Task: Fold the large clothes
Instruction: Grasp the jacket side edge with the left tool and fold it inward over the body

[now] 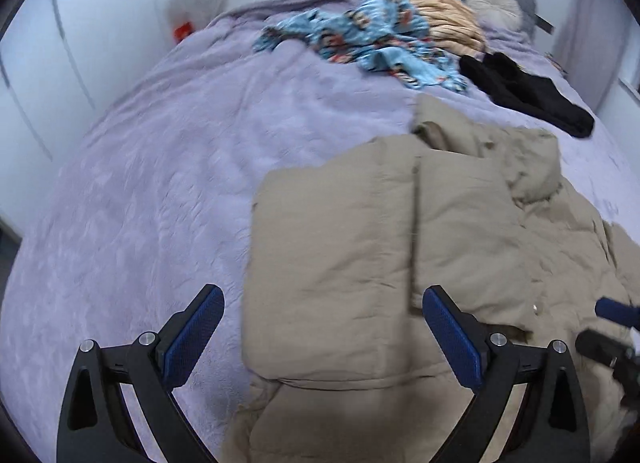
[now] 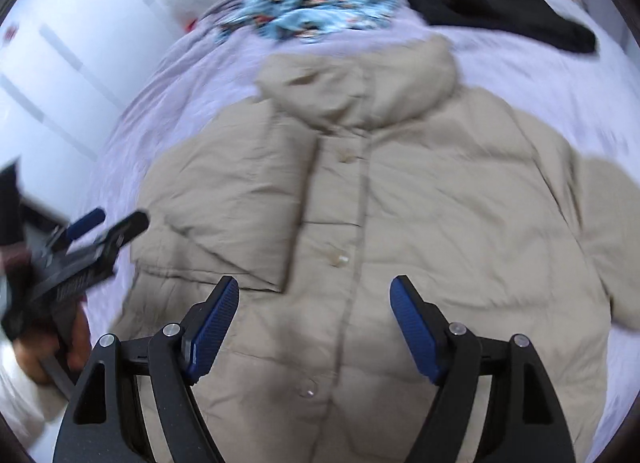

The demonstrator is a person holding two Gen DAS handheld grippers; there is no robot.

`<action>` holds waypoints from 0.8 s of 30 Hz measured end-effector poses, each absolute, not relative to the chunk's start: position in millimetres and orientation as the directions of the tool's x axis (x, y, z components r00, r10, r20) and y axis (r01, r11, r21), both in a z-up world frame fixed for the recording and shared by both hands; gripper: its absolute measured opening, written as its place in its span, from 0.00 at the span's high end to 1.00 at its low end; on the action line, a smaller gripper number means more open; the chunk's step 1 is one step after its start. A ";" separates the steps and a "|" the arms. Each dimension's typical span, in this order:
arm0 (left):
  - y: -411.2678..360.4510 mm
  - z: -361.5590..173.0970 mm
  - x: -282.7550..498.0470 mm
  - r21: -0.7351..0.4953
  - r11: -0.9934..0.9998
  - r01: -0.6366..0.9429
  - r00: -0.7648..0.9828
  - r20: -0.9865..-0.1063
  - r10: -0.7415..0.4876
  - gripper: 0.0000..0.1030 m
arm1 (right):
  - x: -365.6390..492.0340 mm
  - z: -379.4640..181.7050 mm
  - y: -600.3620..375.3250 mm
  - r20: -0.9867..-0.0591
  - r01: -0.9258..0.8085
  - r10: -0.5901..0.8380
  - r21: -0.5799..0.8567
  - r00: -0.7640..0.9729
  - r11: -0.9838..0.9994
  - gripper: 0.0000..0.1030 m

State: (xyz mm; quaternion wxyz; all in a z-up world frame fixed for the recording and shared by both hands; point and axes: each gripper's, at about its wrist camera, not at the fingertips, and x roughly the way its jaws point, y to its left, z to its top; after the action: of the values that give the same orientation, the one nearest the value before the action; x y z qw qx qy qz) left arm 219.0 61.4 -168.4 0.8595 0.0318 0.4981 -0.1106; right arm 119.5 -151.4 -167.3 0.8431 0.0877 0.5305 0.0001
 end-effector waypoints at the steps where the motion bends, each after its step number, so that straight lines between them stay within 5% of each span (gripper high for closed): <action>1: 71.1 -173.2 224.6 -0.091 0.977 0.191 0.462 -0.870 -0.171 0.03 | 127.2 -169.2 -134.6 -0.897 0.041 0.057 0.084 0.438 0.996 0.22; 7: 114.8 -217.3 273.9 -0.370 0.927 0.059 0.298 -0.880 -0.370 0.03 | 146.2 -180.6 -77.1 -0.873 -0.146 -0.066 -0.155 0.484 0.977 0.22; 11: 119.7 -241.7 299.2 -0.471 0.881 -0.044 0.264 -0.856 -0.445 0.03 | 154.4 -182.6 -89.1 -0.846 -0.070 -0.139 -0.203 0.514 0.977 0.22; 17: 94.2 -244.6 311.8 -0.506 0.862 0.030 0.242 -0.833 -0.497 0.03 | 128.1 -172.9 -207.0 -0.845 0.346 -0.085 0.123 0.529 0.930 0.22; 19: 86.0 -243.9 314.2 -0.496 0.867 0.045 0.245 -0.836 -0.491 0.24 | 116.9 -184.2 -238.3 -0.862 0.428 -0.015 0.237 0.507 0.872 0.22; 20: 81.5 -239.4 314.3 -0.499 0.864 0.069 0.246 -0.831 -0.499 0.60 | 109.8 -191.8 -254.7 -0.865 0.471 0.032 0.304 0.502 0.828 0.28; 21: 75.5 -230.4 311.7 -0.476 0.875 0.095 0.259 -0.837 -0.483 0.76 | 104.2 -199.2 -265.7 -0.864 0.500 0.069 0.351 0.498 0.792 0.41; 22: 65.6 -217.0 308.2 -0.408 0.902 0.141 0.304 -0.849 -0.432 0.78 | 99.5 -208.8 -276.0 -0.870 0.533 0.107 0.388 0.481 0.752 0.88; 24: 38.4 -189.7 290.8 -0.215 0.936 0.280 0.401 -0.859 -0.318 0.80 | 87.1 -223.8 -287.2 -0.869 0.588 0.135 0.428 0.475 0.687 0.95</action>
State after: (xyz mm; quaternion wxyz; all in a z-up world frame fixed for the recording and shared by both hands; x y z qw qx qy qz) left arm 290.8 38.4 -189.7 0.8369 -0.0182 0.5171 -0.1787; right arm 87.1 -287.2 -223.8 0.7760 0.3681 0.4910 -0.1457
